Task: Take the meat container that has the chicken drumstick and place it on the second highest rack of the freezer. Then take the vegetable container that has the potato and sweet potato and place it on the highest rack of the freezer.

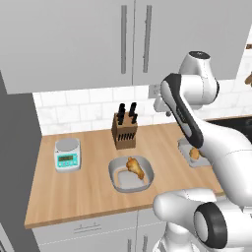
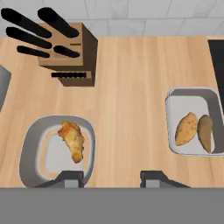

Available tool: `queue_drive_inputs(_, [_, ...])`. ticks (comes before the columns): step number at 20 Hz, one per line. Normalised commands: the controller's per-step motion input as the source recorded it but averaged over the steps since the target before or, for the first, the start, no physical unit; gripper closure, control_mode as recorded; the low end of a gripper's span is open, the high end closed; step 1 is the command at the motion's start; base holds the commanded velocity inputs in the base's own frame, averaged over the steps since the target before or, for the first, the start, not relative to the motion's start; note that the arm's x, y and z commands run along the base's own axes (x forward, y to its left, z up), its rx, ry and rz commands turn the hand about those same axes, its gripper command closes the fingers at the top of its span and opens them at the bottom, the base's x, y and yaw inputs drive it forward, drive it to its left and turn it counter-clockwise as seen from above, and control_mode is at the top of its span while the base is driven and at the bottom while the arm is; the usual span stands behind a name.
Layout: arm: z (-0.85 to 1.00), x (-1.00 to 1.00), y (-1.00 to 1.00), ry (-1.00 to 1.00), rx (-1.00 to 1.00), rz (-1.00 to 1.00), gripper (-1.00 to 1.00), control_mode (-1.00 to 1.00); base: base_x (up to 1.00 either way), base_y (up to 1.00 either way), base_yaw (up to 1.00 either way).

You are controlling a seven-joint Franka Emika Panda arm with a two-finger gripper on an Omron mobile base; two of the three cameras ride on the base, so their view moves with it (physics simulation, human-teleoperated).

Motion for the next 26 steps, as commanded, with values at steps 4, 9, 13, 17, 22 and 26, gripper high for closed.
queue_drive_inputs(4, [-0.01,-0.52,-0.02,0.00,0.00,-0.02,-1.00,-1.00,0.00,0.00,0.00])
queue_drive_inputs(9, [-0.21,-0.76,0.33,0.00,0.01,-0.26,-1.00,-1.00,0.00,0.00,0.00])
queue_drive_inputs(13, [-0.17,-0.09,0.74,-0.01,-0.01,-0.51,-1.00,-1.00,0.00,0.00,0.00])
queue_drive_inputs(17, [-0.17,0.00,0.21,0.00,0.07,-0.57,-1.00,-1.00,0.00,0.00,0.00])
queue_drive_inputs(22, [-0.08,0.00,0.02,-0.01,0.18,-0.57,-1.00,-1.00,0.00,0.00,0.00])
queue_drive_inputs(26, [-0.17,0.00,0.10,0.00,0.14,-0.52,-1.00,-1.00,0.00,0.00,0.00])
